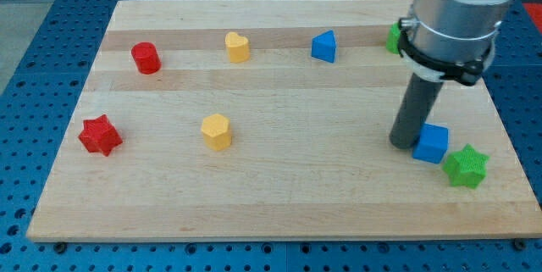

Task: Push the blue cube into the green star

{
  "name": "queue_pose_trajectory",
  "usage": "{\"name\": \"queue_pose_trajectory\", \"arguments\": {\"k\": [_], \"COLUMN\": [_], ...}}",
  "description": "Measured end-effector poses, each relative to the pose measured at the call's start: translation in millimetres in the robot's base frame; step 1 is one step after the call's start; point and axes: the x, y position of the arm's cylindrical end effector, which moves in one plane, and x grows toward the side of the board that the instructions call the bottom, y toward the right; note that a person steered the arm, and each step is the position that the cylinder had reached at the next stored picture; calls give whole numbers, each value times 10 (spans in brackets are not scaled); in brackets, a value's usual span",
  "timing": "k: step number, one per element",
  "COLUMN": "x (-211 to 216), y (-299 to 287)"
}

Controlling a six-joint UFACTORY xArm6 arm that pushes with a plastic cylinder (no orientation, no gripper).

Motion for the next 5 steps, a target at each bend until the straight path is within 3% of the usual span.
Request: {"name": "queue_pose_trajectory", "arguments": {"k": [3,4,5], "x": [-112,-97,221], "y": [86,-437,-572]}}
